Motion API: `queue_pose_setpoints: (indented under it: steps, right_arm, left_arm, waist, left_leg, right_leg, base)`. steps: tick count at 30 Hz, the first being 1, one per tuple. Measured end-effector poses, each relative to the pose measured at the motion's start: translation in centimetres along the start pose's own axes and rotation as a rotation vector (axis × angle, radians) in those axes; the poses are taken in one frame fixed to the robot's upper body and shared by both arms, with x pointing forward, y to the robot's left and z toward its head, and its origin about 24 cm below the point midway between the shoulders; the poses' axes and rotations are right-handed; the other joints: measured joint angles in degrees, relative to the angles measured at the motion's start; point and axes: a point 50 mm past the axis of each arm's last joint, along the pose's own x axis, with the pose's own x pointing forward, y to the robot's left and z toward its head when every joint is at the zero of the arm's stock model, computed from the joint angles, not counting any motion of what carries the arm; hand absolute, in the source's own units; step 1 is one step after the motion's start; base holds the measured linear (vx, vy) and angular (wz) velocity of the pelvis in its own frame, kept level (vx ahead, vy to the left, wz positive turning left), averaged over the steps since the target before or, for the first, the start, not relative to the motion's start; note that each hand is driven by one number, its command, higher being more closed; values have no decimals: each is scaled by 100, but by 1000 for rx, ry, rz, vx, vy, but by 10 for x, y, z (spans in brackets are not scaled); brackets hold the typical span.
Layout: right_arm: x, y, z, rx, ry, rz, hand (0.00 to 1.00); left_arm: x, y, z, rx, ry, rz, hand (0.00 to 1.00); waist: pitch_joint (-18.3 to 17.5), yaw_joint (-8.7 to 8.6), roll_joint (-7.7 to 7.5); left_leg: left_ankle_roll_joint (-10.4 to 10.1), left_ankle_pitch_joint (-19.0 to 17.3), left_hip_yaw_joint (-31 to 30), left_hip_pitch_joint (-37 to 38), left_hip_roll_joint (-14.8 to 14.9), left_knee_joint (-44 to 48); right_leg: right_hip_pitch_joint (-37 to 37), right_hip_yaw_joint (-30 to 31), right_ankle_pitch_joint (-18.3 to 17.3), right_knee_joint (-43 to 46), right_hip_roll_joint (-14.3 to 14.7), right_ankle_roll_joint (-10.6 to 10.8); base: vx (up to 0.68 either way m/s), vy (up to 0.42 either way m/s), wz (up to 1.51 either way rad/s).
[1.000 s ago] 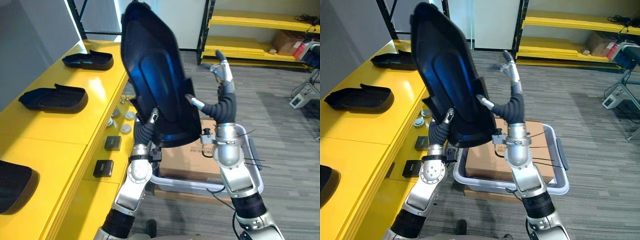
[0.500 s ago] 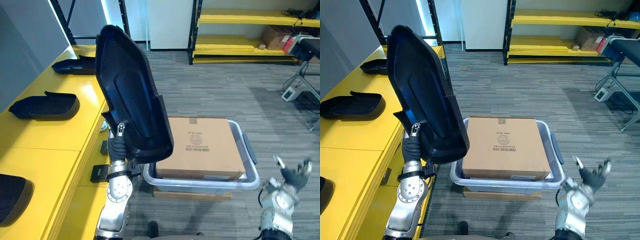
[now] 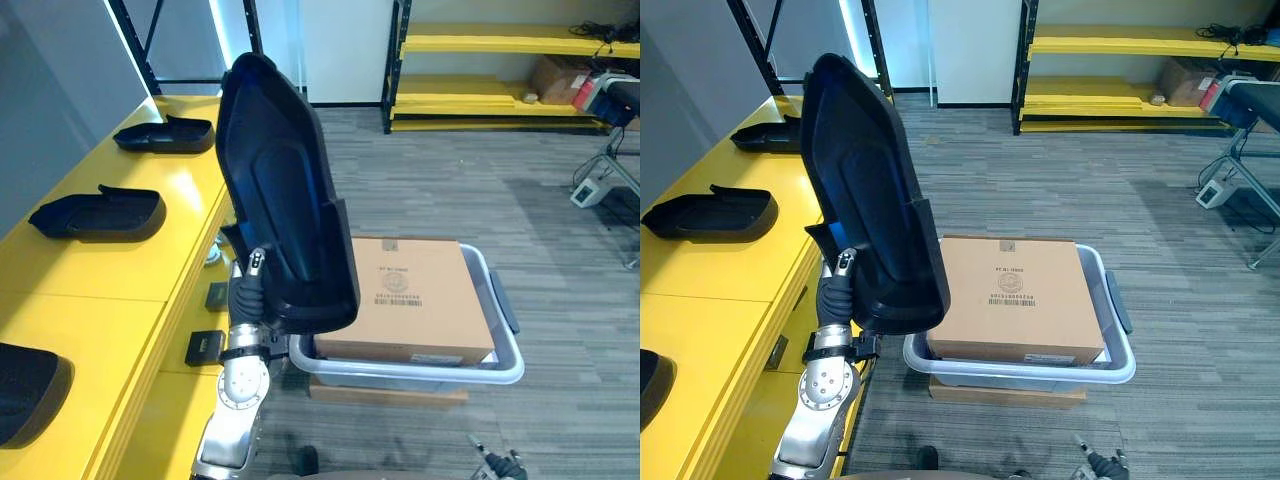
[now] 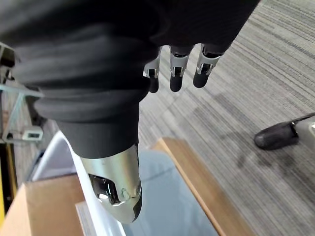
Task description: Walk over and take plastic housings, then place them on the shelf
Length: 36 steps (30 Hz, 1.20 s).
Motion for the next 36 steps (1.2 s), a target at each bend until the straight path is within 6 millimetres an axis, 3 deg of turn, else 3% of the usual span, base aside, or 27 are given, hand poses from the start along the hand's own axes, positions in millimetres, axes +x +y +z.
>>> queue_pose_setpoints:
  steps: [4, 6, 8, 11, 12, 13, 15, 18, 19, 20, 21, 22, 23, 26, 28, 30, 31, 32, 36]
  right_arm:
    - [-2, 21, 2, -107, -23, 84, 0]
    - [-2, 33, 9, -139, -54, 125, 0]
    - [0, 47, 26, -182, -112, 169, 0]
    - [0, 54, 32, -214, -136, 193, 0]
    - [-1, 58, 34, -228, -148, 208, 0]
    - [-2, 61, 36, -235, -161, 221, 0]
    - [-2, 67, 38, -230, -168, 233, 0]
    - [-3, 74, 40, -233, -170, 247, 0]
    - [-2, 77, 44, -242, -177, 252, 0]
    - [-2, 78, 45, -244, -177, 253, 0]
    - [-2, 78, 45, -244, -176, 253, 0]
    - [-2, 76, 44, -242, -173, 247, 0]
    - [-2, 79, 46, -240, -178, 254, 0]
    - [-2, 80, 48, -238, -181, 253, 0]
    - [-2, 79, 46, -237, -174, 250, 0]
    - [-2, 75, 44, -222, -166, 239, 0]
    - [-2, 73, 39, -212, -152, 234, 0]
    - [-3, 72, 36, -209, -141, 230, 0]
    - [-4, 70, 38, -191, -159, 226, 0]
  left_arm:
    - [-2, -7, 2, -30, 0, -27, 100]
    - [-2, -9, 3, -65, 3, -24, 100]
    - [-2, -11, 4, -91, 1, -20, 100]
    - [-2, -19, 7, -108, -17, -52, 100]
    - [-1, -23, 10, -120, -38, -71, 100]
    - [-1, -26, 12, -130, -48, -78, 100]
    - [-1, -26, 11, -131, -47, -82, 100]
    - [3, -29, 7, -135, -33, -92, 100]
    - [4, -30, 4, -131, -22, -95, 100]
    - [4, -31, 3, -126, -19, -105, 100]
    - [4, -33, 4, -126, -22, -120, 100]
    - [6, -37, 7, -120, -42, -153, 100]
    - [9, -38, 10, -119, -58, -156, 100]
    - [14, -39, 12, -120, -75, -151, 100]
    - [16, -42, 16, -129, -93, -161, 100]
    - [13, -45, 17, -139, -104, -162, 100]
    - [12, -45, 17, -140, -107, -162, 100]
    - [10, -44, 14, -144, -90, -153, 100]
    - [-4, -36, 8, -150, -50, -123, 100]
  waist:
    - [131, 174, -6]
    - [168, 259, 36]
    - [286, 309, 80]
    - [289, 290, 74]
    - [292, 325, 69]
    - [286, 325, 90]
    - [288, 433, 40]
    - [303, 442, 1]
    - [302, 439, 2]
    - [304, 409, -1]
    - [300, 396, 5]
    - [298, 350, -10]
    - [295, 302, -30]
    - [299, 238, -19]
    - [300, 134, -18]
    - [284, 116, -83]
    - [274, 147, -224]
    - [294, 203, -288]
    - [211, 434, -170]
  left_leg:
    - [-115, 81, -861, -467, -248, 348]
    - [26, -18, -265, -754, -104, 403]
    - [472, -328, 1381, -1072, 262, 735]
    - [744, -557, 3061, -1213, 700, 1216]
    - [721, -571, 3856, -1247, 928, 1504]
    - [674, -580, 4164, -1324, 995, 1673]
    - [650, -697, 3893, -1468, 755, 1793]
    - [756, -1047, 3618, -1615, 574, 2219]
    - [799, -1227, 3468, -1611, 500, 2406]
    - [836, -1393, 3275, -1550, 425, 2518]
    - [868, -1443, 3113, -1505, 369, 2515]
    - [821, -1451, 2863, -1397, 307, 2431]
    - [803, -1399, 2598, -1270, 234, 2275]
    - [757, -1308, 2033, -706, 13, 1956]
    - [726, -1295, 1546, -532, -74, 1967]
    - [606, -1264, 1100, -400, -222, 1945]
    - [570, -1275, 986, -358, -358, 1948]
    - [489, -1311, 848, -289, -432, 1983]
    - [244, -1377, 874, -329, -103, 1952]
  right_leg:
    - [-7, -1056, -416, 710, -210, 36]
    - [27, -1613, -487, 812, -289, 29]
    - [230, -2318, -487, 794, -311, 32]
    - [507, -2997, -487, 674, -330, 64]
    - [632, -3303, -526, 617, -385, 254]
    - [718, -3574, -555, 661, -400, 371]
    - [800, -3808, -548, 674, -528, 391]
    - [964, -3943, -552, 1023, -778, 384]
    - [986, -3818, -559, 1565, -1042, 208]
    - [876, -3320, -462, 2283, -1293, -331]
    - [757, -2930, -303, 2673, -1397, -594]
    - [383, -1886, -574, 3172, -1317, -548]
    - [20, -1086, -1050, 3310, -1032, -427]
    - [-535, -76, -1608, 3074, -520, -416]
    - [-881, 466, -1709, 2901, -176, -374]
    - [-1189, 1070, -1479, 2364, 46, -268]
    - [-1247, 1122, -983, 2026, -30, -312]
    - [-1217, 1073, -791, 2052, -176, -226]
    - [-954, 893, -624, 1424, 172, -374]
  base:
    - [-19, -38, 134]
    - [-33, -23, 158]
    - [-17, -17, 155]
    - [40, 43, 152]
    - [114, 92, 160]
    - [116, 92, 128]
    - [112, 105, 81]
    - [177, 144, 72]
    - [223, 183, 68]
    - [234, 192, 72]
    - [256, 176, 92]
    - [277, 123, 107]
    - [284, 98, 111]
    - [328, 77, 108]
    - [230, -16, 151]
    - [187, -94, 164]
    - [215, -165, 131]
    - [175, -149, 94]
    - [80, -141, 11]
